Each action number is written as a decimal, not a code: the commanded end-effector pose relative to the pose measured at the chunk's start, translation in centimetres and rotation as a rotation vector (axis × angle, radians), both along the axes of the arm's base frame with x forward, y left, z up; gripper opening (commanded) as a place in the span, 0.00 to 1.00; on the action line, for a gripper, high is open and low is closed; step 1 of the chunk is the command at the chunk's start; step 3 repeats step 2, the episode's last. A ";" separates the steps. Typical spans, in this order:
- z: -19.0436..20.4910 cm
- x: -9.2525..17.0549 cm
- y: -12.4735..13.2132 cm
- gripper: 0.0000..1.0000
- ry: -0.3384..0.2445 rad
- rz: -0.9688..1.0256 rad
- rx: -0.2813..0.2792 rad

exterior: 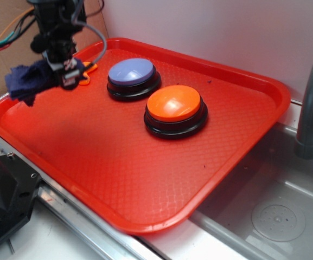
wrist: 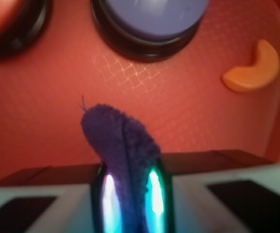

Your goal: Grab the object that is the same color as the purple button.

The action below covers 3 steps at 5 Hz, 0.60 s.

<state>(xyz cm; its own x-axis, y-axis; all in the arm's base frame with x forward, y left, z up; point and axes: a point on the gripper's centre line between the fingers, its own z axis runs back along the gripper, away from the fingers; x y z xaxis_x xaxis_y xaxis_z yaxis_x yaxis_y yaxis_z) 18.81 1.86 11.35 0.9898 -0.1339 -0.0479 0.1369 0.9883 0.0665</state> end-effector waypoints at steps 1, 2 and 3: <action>6.2 2.2 -2.7 0.00 -0.125 0.119 -0.054; 6.4 2.5 -3.0 0.00 -0.123 0.126 -0.024; 6.4 2.5 -3.0 0.00 -0.123 0.126 -0.024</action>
